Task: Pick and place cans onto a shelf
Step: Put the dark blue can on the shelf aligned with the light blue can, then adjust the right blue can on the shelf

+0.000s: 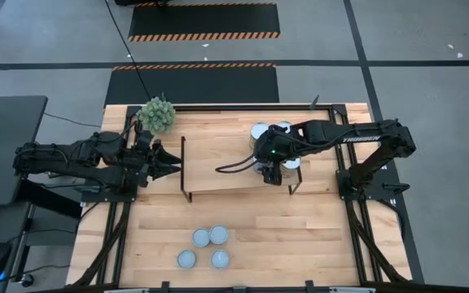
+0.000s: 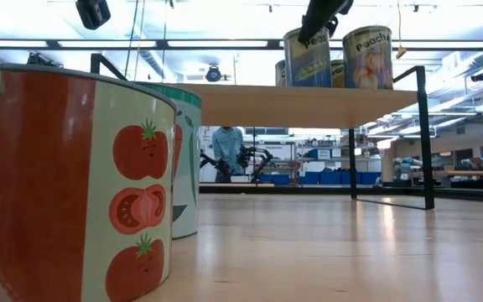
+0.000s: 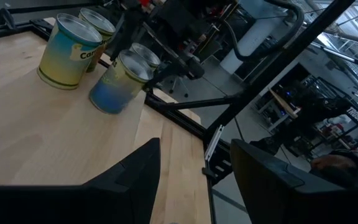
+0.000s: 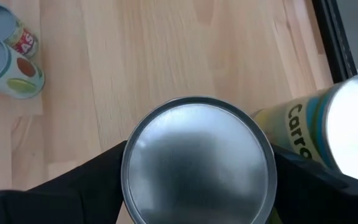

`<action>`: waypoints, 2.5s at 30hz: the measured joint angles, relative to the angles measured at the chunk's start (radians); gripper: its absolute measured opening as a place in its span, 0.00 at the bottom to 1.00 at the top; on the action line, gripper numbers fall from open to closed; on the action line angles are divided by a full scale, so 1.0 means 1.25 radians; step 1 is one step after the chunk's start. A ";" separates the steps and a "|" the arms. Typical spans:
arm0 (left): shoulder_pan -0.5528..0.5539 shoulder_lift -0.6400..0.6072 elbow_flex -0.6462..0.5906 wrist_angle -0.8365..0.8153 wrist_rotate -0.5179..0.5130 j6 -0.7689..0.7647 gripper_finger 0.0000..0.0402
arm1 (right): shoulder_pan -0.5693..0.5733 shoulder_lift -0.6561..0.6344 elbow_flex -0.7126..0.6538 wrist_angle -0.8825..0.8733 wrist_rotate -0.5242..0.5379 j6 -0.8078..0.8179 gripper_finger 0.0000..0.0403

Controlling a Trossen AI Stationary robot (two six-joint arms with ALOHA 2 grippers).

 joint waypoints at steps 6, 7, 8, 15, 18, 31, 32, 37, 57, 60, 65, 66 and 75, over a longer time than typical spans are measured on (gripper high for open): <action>0.000 0.000 0.000 0.000 0.000 0.000 0.50 | -0.003 0.003 -0.002 -0.019 0.010 0.000 0.90; 0.000 0.000 0.000 0.000 0.000 0.000 0.50 | -0.003 0.003 -0.002 -0.020 0.017 0.000 0.91; 0.000 0.000 0.000 0.000 0.000 0.000 0.50 | -0.003 0.003 -0.002 -0.023 0.025 -0.002 0.91; 0.000 0.000 0.000 0.000 0.000 0.000 0.50 | 0.014 0.002 -0.001 -0.030 0.046 0.000 0.91; 0.000 0.000 0.000 0.000 0.000 0.000 0.50 | 0.021 0.002 0.013 -0.032 0.050 0.000 0.91; 0.000 0.000 0.000 0.000 0.015 -0.002 0.50 | 0.061 -0.001 0.117 -0.119 0.090 -0.001 0.91; 0.000 0.000 0.000 0.000 0.017 -0.002 0.50 | 0.071 -0.001 0.124 -0.136 0.094 0.000 0.91; 0.000 0.000 0.000 0.000 0.017 -0.002 0.50 | 0.140 0.000 0.132 -0.255 0.143 0.040 0.91; 0.000 0.042 0.000 0.037 -0.006 0.082 0.50 | 0.239 0.000 0.093 -0.426 0.289 0.059 0.91; 0.000 0.042 0.000 0.038 -0.006 0.081 0.50 | 0.223 0.001 0.057 -0.426 0.292 0.058 0.91; 0.000 0.042 0.000 0.049 -0.006 0.080 0.50 | 0.203 0.001 0.021 -0.420 0.313 0.059 0.91; 0.000 0.042 0.000 0.053 -0.006 0.080 0.50 | 0.198 0.001 0.018 -0.420 0.315 0.060 0.91; 0.000 0.042 0.000 0.059 -0.006 0.080 0.50 | 0.172 0.001 0.012 -0.416 0.333 0.066 0.91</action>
